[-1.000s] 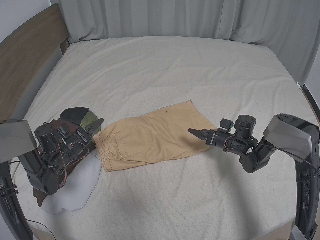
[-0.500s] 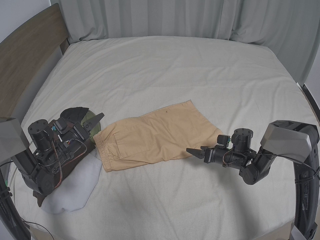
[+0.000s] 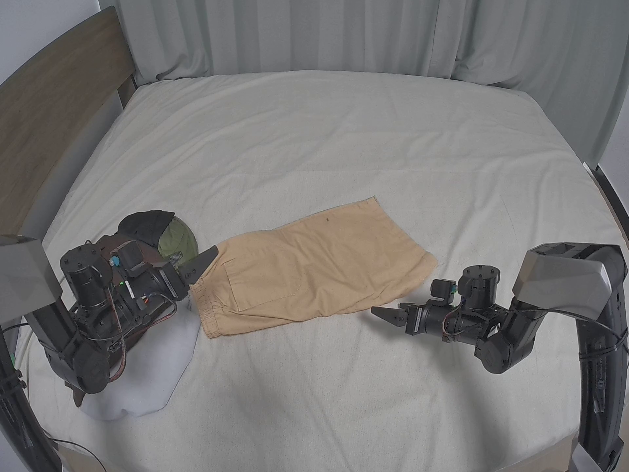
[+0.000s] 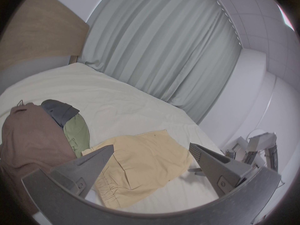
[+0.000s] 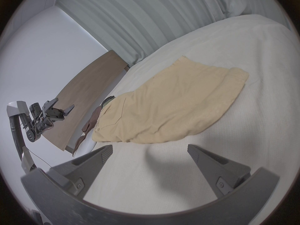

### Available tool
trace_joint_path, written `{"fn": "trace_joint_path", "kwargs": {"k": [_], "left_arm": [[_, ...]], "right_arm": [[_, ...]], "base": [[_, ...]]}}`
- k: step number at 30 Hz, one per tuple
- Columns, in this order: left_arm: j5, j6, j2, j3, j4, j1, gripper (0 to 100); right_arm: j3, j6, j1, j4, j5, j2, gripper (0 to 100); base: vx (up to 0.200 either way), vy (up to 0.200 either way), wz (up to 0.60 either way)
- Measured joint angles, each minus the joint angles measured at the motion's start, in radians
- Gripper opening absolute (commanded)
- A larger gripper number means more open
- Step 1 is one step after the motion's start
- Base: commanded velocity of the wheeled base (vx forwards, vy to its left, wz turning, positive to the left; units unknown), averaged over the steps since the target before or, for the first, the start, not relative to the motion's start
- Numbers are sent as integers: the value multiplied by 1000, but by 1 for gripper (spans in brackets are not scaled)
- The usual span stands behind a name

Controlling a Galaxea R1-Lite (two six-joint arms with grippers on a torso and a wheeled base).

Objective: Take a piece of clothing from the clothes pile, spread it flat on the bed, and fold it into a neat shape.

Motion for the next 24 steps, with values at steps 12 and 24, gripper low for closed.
{"fn": "trace_joint_path", "kwargs": {"k": [12, 24], "left_arm": [[15, 181, 6, 27, 0, -1, 100], [45, 191, 9, 23, 0, -2, 100]], "right_arm": [[-41, 9, 3, -42, -51, 72, 100], [-196, 153, 41, -54, -107, 144, 100]], "base": [[0, 0, 0], [0, 0, 0]]}}
